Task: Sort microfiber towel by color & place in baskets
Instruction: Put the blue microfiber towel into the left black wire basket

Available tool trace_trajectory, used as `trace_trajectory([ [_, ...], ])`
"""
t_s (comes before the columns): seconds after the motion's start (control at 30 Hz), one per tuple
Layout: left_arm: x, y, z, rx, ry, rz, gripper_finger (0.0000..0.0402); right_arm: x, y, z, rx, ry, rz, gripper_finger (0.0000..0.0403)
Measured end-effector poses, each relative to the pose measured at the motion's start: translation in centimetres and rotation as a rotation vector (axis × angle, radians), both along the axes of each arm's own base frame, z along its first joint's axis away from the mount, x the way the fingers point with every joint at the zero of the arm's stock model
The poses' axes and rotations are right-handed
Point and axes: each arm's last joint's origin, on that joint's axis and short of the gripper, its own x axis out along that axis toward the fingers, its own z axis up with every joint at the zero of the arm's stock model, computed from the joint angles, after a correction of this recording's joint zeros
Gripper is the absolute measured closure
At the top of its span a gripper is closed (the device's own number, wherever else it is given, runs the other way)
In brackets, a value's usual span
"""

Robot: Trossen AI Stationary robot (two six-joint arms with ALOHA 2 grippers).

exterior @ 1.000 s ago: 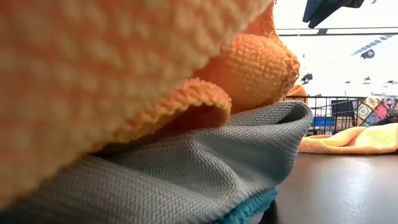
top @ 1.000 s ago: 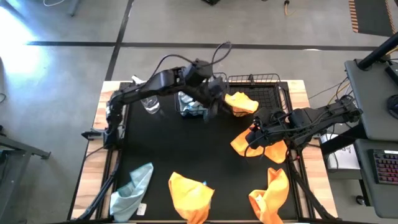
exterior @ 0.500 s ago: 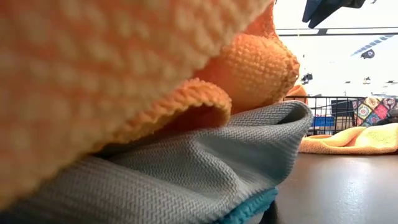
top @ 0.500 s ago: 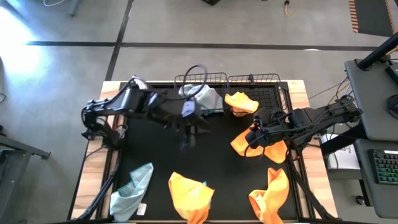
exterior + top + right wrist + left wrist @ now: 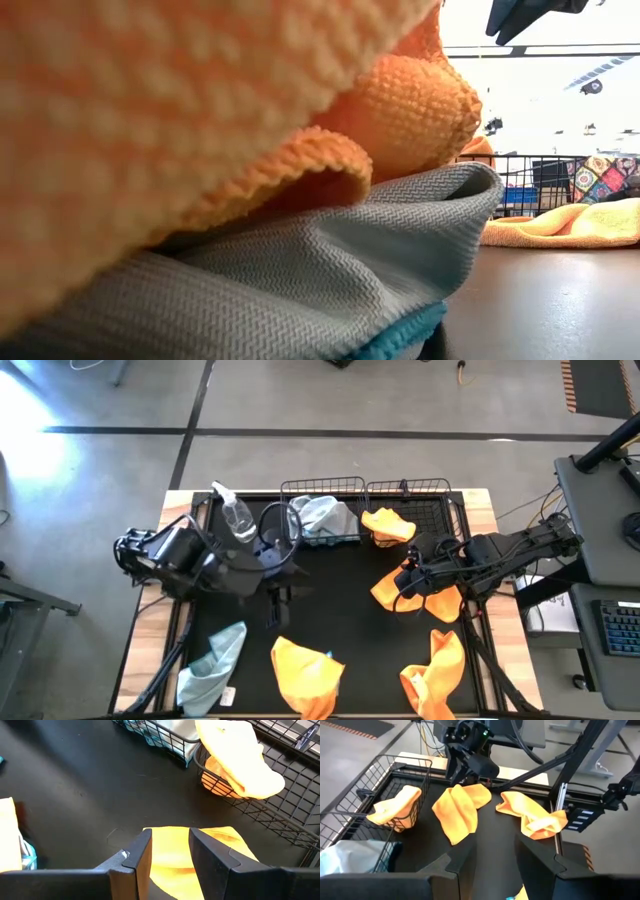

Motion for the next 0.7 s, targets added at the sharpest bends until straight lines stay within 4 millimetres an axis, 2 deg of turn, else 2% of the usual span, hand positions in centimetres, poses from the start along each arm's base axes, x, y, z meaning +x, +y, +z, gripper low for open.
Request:
trace_trajectory([
  [0.17,-0.7,-0.8,0.1,0.018,-0.003,0.021,0.0283,0.0,0.0,0.0,0.0,0.0,-0.001,0.028],
  [0.3,-1.9,-0.5,0.0,0.042,0.019,0.111,0.0283,0.0,0.0,0.0,0.0,0.0,0.0,0.028],
  [0.5,-4.9,0.7,0.4,0.045,0.047,0.258,0.0283,0.0,0.0,0.0,-0.001,0.001,0.001,0.028],
  [0.7,-8.3,1.6,1.7,0.034,0.001,0.296,0.0283,0.0,0.0,0.0,-0.001,0.001,0.001,0.028],
])
